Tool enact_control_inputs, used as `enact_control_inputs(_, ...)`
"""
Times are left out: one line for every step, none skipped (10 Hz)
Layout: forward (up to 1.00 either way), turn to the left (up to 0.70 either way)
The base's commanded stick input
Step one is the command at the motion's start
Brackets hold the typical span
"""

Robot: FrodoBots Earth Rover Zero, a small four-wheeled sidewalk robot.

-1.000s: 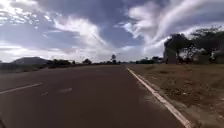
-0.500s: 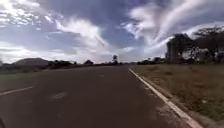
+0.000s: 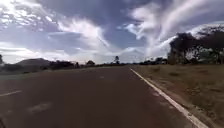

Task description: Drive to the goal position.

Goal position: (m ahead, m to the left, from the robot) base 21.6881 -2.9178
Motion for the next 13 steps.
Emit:
enact_control_inputs(1.00, 0.00)
enact_control_inputs(1.00, 0.00)
enact_control_inputs(1.00, 0.00)
enact_control_inputs(1.00, 0.00)
enact_control_inputs(1.00, 0.00)
enact_control_inputs(1.00, 0.00)
enact_control_inputs(1.00, 0.00)
enact_control_inputs(1.00, 0.00)
enact_control_inputs(1.00, 0.00)
enact_control_inputs(1.00, 0.00)
enact_control_inputs(1.00, 0.00)
enact_control_inputs(1.00, 0.00)
enact_control_inputs(1.00, -0.07)
